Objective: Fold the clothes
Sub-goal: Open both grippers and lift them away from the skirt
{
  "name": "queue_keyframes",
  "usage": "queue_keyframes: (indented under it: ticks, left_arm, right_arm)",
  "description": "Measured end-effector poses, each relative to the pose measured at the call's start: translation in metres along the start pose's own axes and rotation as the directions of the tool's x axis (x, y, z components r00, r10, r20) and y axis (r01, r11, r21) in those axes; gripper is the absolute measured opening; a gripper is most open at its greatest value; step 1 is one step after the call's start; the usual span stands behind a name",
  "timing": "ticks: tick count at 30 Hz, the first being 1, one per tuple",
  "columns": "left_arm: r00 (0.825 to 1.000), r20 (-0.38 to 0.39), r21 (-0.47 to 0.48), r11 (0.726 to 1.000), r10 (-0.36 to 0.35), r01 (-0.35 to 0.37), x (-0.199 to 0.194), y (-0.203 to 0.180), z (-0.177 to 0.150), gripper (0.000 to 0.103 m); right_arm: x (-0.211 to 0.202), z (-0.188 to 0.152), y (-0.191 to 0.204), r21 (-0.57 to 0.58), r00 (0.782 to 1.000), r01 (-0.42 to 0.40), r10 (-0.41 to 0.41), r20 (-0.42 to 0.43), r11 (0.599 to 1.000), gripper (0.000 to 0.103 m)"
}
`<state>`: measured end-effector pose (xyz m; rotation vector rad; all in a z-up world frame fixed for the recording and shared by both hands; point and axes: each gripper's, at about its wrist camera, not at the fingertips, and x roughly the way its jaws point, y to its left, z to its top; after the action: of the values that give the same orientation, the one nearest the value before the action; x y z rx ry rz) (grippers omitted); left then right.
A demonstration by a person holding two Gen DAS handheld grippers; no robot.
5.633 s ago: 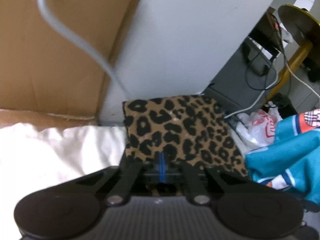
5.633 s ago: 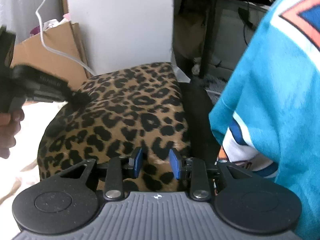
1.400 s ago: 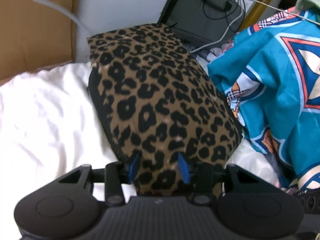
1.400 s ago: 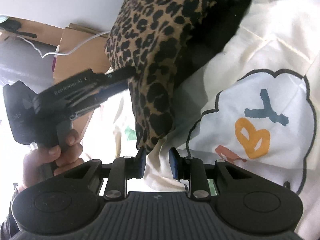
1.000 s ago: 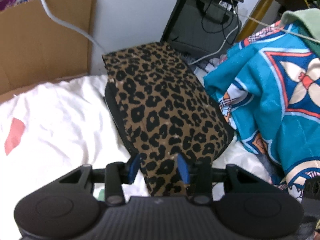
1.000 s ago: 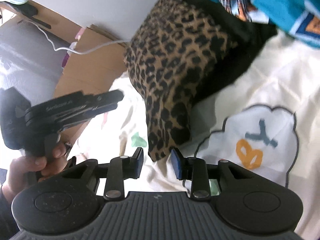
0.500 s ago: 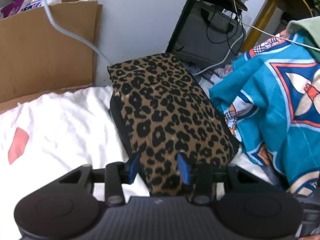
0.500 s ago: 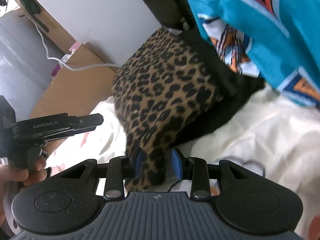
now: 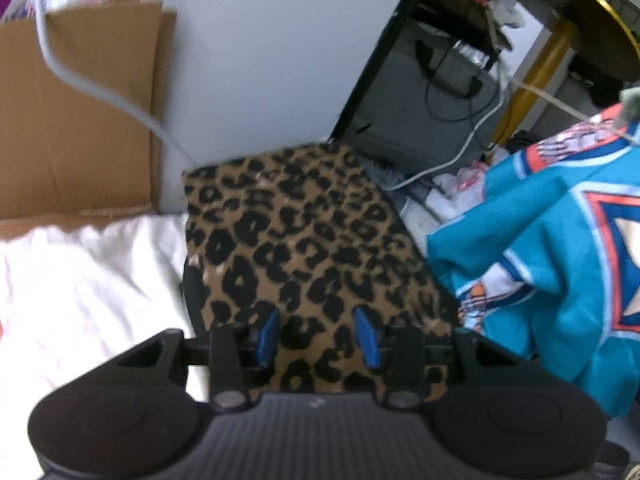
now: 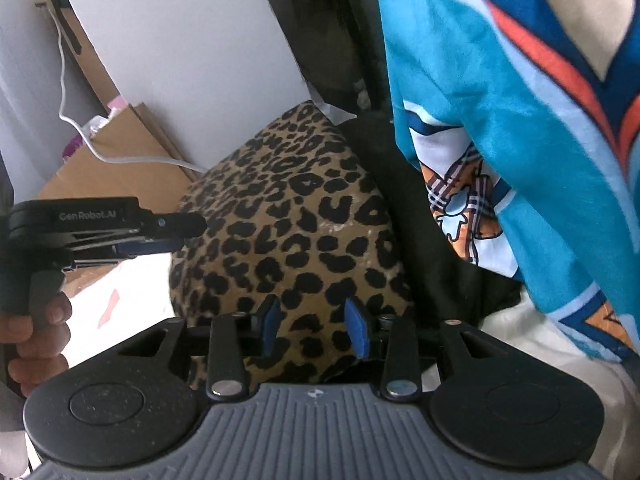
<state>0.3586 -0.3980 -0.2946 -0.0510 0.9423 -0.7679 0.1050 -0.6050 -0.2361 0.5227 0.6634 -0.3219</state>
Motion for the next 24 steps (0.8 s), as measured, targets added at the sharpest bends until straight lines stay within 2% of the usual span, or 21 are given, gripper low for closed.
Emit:
queue_keyframes:
  ticks: [5,12,16,18,19,22,23,24]
  left_arm:
    - [0.999,0.028,0.005,1.000,-0.016,0.016,0.004,0.011,-0.015,0.046]
    - [0.999,0.012,-0.077,0.996,0.047,-0.046,-0.041,0.031,-0.044,0.048]
    - [0.995,-0.018,-0.078,0.992,0.097,-0.098,-0.066,0.035,-0.058,0.051]
    - [0.992,-0.023,-0.071,0.989,0.127,-0.128,-0.082,0.034,-0.057,0.056]
    - [0.989,-0.019,-0.063,0.987,0.144,-0.145,-0.090,0.033,-0.055,0.063]
    - [0.978,0.021,-0.039,0.978,0.206,-0.205,-0.124,0.027,-0.048,0.085]
    - [0.975,0.031,-0.032,0.975,0.222,-0.221,-0.135,0.024,-0.045,0.090]
    - [0.971,0.031,-0.023,0.972,0.236,-0.235,-0.145,0.022,-0.041,0.091]
  right_arm:
    - [0.013,-0.007,-0.012,-0.004,0.999,0.028,-0.028,-0.045,1.000,0.044]
    - [0.000,-0.029,-0.016,0.024,0.996,0.067,-0.066,-0.060,0.997,0.044]
    - [-0.014,-0.038,0.002,-0.034,0.996,0.068,-0.070,-0.064,0.997,0.044]
    - [-0.022,-0.037,0.015,-0.057,0.995,0.058,-0.063,-0.074,0.997,0.046]
    - [-0.027,-0.036,0.022,-0.070,0.995,0.053,-0.058,-0.076,0.996,0.047]
    - [-0.044,-0.029,0.045,-0.096,0.998,0.042,-0.047,-0.048,0.994,0.060]
    - [-0.049,-0.026,0.052,-0.097,0.998,0.037,-0.040,-0.037,0.995,0.066]
    - [-0.056,-0.023,0.059,-0.091,0.999,0.029,-0.032,-0.029,0.995,0.068]
